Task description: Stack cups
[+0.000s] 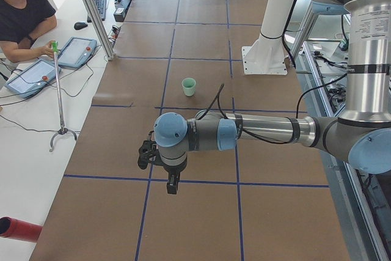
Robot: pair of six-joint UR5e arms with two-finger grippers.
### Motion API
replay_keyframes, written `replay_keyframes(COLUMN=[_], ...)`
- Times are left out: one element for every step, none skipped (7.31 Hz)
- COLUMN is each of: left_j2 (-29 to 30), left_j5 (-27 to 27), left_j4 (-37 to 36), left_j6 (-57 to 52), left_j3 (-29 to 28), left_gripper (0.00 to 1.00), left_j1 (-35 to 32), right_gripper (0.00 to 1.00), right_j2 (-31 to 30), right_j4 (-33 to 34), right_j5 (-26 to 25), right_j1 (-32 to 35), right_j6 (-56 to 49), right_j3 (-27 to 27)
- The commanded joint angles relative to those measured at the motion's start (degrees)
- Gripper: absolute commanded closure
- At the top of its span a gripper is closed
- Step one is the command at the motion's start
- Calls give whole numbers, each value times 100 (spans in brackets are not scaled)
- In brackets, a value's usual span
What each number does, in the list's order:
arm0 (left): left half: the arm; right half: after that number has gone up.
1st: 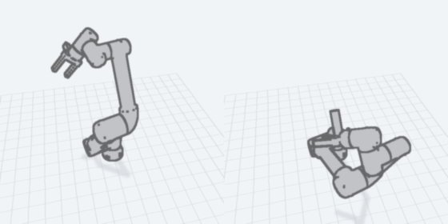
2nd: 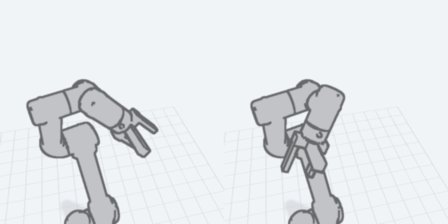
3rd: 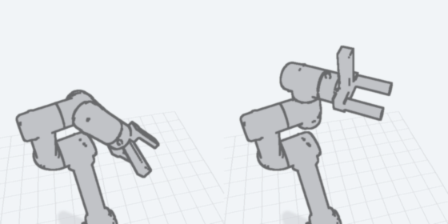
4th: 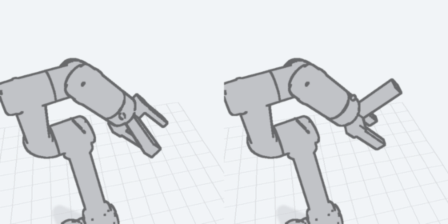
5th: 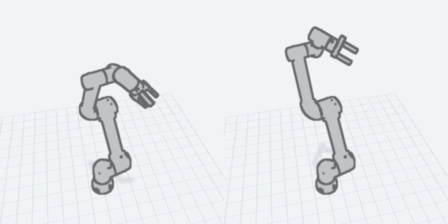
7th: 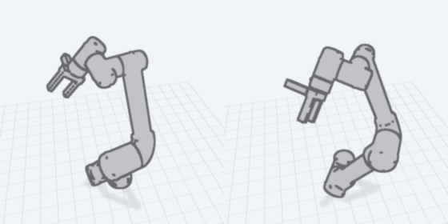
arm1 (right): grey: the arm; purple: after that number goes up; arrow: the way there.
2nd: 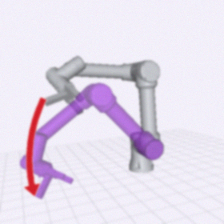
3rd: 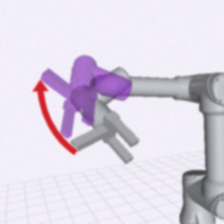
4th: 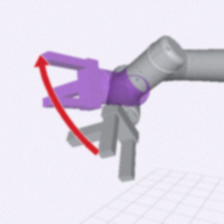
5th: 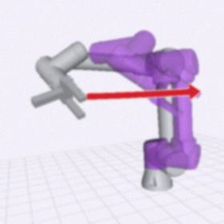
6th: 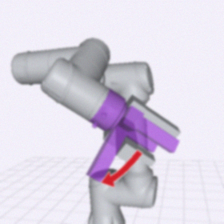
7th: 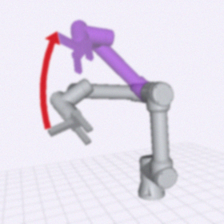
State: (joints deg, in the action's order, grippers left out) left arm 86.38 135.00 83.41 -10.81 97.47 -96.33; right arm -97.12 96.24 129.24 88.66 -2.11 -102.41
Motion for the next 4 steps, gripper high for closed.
replay_keyframes(left_j2=[-7, 27, 19, 19], left_j5=[35, 18, 18, 9], left_j4=[9, 0, 0, -9], left_j6=[35, -8, -9, -9], left_j3=[0, 9, 0, 0], left_gripper=[0, 0, 0, 0], left_j1=[-9, -9, -9, -9], right_gripper=[0, 0, 0, 0], right_j2=[0, 0, 0, 0], right_j4=[0, 0, 0, -9], right_j5=[4, 4, 4, -4], right_j1=[2, 2, 2, 2], right_j6=[0, 0, 0, 0], right_j3=[-7, -7, 2, -7])
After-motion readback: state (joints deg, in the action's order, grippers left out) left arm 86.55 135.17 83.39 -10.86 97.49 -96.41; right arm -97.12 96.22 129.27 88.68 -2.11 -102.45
